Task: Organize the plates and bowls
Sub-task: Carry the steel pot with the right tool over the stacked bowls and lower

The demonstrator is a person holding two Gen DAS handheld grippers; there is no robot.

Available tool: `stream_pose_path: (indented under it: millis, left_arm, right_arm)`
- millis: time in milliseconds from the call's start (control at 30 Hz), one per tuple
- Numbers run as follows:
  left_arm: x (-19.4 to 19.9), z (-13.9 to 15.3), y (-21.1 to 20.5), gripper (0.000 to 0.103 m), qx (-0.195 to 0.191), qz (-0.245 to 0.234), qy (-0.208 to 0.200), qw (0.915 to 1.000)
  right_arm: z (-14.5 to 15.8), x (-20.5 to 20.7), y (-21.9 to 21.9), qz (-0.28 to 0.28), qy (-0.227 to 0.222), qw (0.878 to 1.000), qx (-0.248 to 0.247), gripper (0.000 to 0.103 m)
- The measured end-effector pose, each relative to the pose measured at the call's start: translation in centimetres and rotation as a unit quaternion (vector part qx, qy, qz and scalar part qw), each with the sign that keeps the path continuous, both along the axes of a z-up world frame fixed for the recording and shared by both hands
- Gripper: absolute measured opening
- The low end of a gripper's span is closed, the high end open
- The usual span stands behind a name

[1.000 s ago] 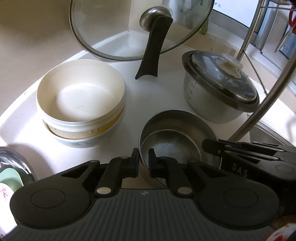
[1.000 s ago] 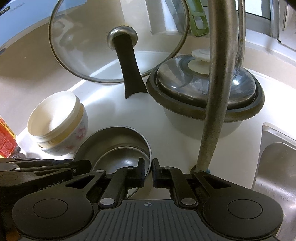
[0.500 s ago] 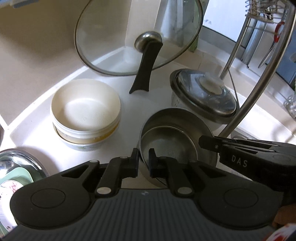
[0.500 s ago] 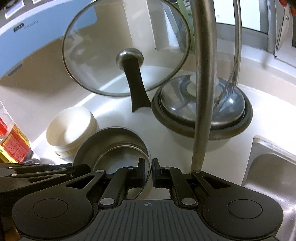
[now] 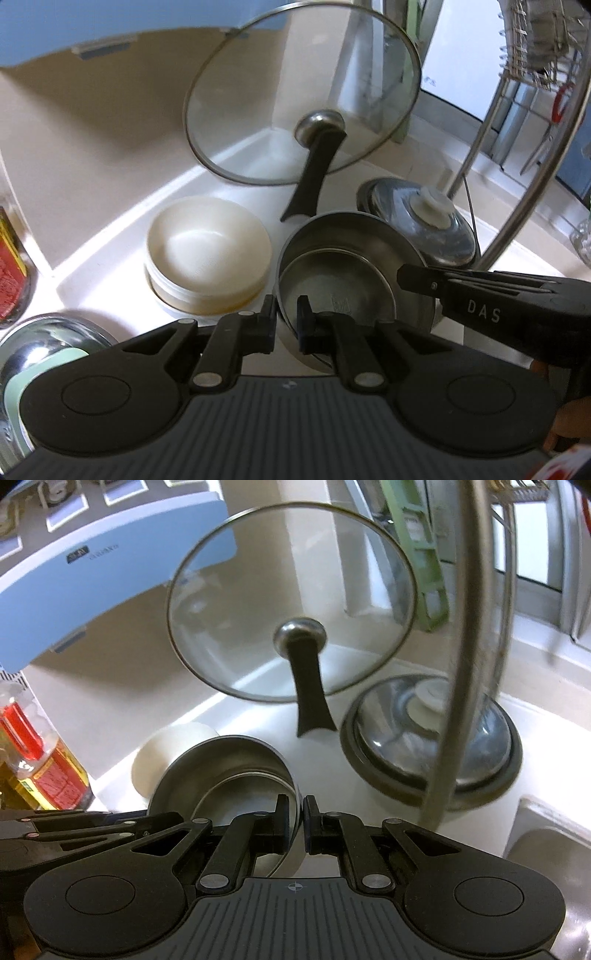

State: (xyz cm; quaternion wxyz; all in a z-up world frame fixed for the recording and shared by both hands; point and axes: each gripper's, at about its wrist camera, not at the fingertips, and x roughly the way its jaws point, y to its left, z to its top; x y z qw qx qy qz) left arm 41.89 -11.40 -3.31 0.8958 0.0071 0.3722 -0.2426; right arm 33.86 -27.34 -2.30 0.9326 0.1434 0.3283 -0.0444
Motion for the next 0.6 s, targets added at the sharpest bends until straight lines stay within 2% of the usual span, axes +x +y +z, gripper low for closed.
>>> stream_pose_path:
  millis: [600]
  left_arm:
    - [3.4, 1.5, 3.0, 0.010, 0.001, 0.067, -0.034, 0.9972]
  right_arm:
    - [1.3, 6.9, 2.0, 0.071, -0.030, 0.997, 0.001, 0.008]
